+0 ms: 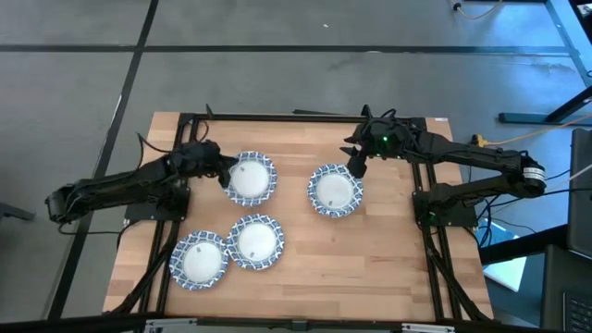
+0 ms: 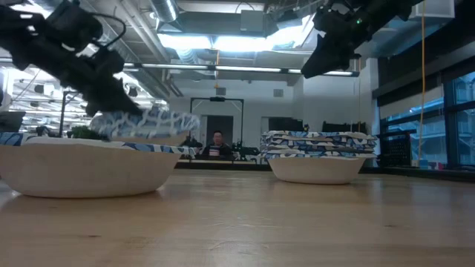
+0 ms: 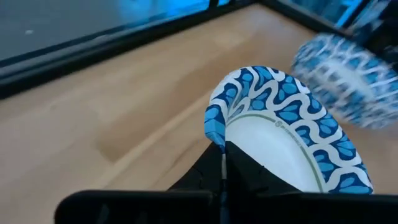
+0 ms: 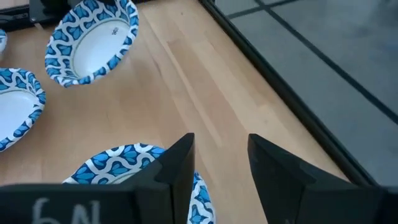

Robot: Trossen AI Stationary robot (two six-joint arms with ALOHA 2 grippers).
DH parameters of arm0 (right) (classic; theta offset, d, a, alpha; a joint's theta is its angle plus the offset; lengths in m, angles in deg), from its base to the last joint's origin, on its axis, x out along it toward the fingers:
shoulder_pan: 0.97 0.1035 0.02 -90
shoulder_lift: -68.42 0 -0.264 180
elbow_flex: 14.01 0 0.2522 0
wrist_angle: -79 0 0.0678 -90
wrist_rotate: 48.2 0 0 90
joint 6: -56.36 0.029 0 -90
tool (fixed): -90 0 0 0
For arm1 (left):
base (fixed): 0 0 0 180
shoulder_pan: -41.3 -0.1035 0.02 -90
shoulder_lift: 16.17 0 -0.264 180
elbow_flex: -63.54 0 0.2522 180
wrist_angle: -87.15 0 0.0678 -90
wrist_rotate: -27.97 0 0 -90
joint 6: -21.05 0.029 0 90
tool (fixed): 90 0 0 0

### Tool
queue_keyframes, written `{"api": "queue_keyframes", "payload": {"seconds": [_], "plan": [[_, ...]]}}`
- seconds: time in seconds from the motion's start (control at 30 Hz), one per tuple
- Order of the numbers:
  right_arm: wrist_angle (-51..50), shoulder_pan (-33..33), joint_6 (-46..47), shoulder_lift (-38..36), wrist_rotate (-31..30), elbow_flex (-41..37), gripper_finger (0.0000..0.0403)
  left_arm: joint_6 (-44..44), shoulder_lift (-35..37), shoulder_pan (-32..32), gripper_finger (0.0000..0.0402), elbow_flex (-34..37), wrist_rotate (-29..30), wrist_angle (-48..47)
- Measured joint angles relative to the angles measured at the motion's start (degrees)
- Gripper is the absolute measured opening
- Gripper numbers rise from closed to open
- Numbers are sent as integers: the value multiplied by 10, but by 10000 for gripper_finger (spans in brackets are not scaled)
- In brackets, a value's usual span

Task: Nest bowls inside each other
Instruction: Stack the white patterned bowl on the white patterned bowl

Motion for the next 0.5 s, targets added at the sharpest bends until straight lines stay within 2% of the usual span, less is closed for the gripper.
{"api": "queue_keyframes", "payload": {"seconds": [0.13, 0.33, 0.5], "plan": [[46, -3, -4, -43, 0, -45, 150, -8, 0, 0, 1, -30, -12, 0], [110, -9, 27, -163, 0, -154, 150, -30, -4, 0, 0, -64, -42, 0], [135, -9, 61, -256, 0, -217, 150, -29, -52, 5, 0, -112, -69, 3]]}}
